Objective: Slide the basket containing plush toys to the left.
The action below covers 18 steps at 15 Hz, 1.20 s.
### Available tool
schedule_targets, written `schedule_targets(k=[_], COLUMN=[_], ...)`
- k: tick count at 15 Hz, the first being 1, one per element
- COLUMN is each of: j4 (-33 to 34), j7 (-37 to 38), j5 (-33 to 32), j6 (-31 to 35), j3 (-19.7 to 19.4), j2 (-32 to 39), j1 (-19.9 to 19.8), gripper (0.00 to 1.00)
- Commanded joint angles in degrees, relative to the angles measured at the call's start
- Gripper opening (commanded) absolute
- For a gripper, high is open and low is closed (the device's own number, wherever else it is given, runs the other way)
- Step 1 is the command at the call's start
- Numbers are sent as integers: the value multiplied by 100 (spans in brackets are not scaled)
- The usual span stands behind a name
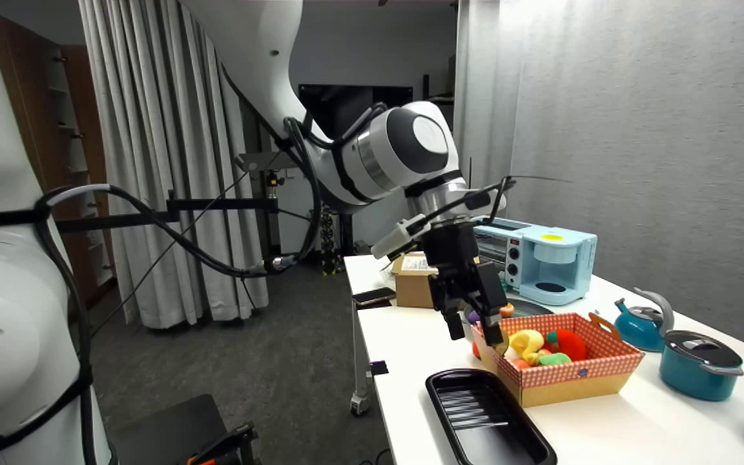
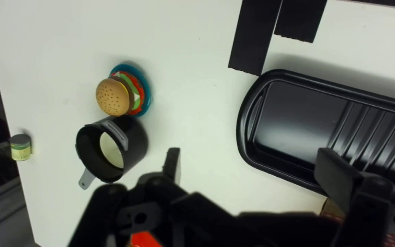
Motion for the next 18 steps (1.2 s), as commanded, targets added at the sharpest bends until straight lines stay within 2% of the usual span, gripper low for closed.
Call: schedule_targets(k=[1,5,10,18], j4=[-66,102,333,440], j7=[-32,-212,-367,-276], j5=[200,734,1572,2068], j6=[-615,-1089,-1354,-1386], j3=[217,247,206,164], j2=[-541,-771,-889,-944], j1=[-238,-386,-559,-847], gripper=[100,100,100,100])
